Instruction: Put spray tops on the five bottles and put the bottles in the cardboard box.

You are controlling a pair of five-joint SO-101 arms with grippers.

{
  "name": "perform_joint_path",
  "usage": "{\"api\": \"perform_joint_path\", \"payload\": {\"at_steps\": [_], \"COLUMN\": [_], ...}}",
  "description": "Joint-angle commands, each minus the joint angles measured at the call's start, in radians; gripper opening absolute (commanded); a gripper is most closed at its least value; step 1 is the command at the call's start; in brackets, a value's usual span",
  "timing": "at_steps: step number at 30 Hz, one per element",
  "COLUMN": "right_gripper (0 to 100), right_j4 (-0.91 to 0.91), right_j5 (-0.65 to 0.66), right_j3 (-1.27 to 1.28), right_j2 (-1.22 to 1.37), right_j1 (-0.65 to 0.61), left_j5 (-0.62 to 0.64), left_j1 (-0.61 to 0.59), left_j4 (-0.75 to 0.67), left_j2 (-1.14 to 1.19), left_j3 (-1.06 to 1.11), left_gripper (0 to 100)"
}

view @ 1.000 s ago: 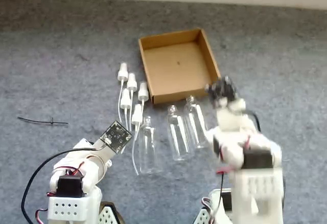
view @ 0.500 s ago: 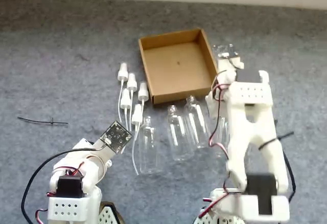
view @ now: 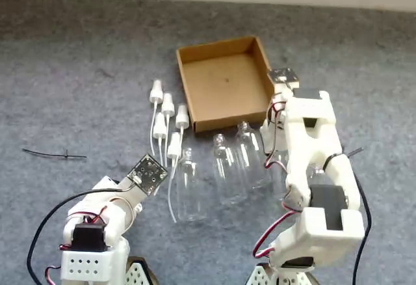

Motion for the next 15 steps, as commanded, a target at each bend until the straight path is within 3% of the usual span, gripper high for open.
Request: {"api": "perform_joint_path", "payload": {"at_steps": [1,6,15], "right_gripper": [24.1,17.8,17.7], "right_j4": [-0.015,-0.007,-0.005], "right_j5": [-0.006,-0.002,-0.006], "right_j3": [-0.058,-0.058,-0.061], "right_j2": [0.005,0.007,0.004], "right_j1": [0.038,0.077,0.082], "left_j5": [-0.009,-0.009,-0.009], "left_j1": [-0.012,-0.012,-0.012], "left_j4": [0.018,0.018,0.018], "left_j2": [0.016,0.016,0.016], "left_j3": [0.022,0.022,0.022], "left_gripper": [11,11,11]}}
